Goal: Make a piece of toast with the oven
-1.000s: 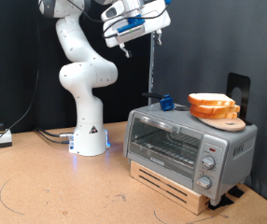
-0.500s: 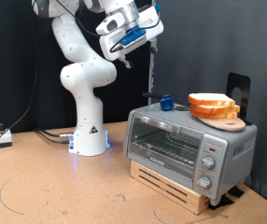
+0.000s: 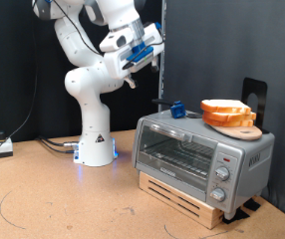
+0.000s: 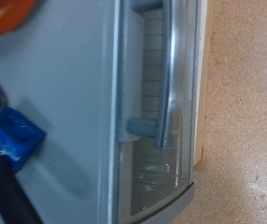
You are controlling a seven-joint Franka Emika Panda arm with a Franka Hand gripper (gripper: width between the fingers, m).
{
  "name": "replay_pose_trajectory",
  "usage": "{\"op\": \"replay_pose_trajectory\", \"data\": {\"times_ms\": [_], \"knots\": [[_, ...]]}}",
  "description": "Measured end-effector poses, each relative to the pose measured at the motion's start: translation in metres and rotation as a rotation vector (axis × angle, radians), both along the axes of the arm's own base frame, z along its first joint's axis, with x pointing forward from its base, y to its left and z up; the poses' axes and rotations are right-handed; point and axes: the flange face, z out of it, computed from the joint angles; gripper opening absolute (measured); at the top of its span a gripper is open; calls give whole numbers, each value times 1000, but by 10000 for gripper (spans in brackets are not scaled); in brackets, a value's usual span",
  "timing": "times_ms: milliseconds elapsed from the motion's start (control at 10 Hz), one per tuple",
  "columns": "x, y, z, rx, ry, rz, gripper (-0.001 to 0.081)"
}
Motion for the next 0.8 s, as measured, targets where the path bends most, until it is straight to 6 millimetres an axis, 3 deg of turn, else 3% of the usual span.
{"op": "replay_pose_trajectory", "data": {"times_ms": [300,600,800], "knots": [[3,0,-18,-6,-37,-73,807],[-4,-3,-19,61,29,51,807],[-5,2,-38,11,16,55,807]]}}
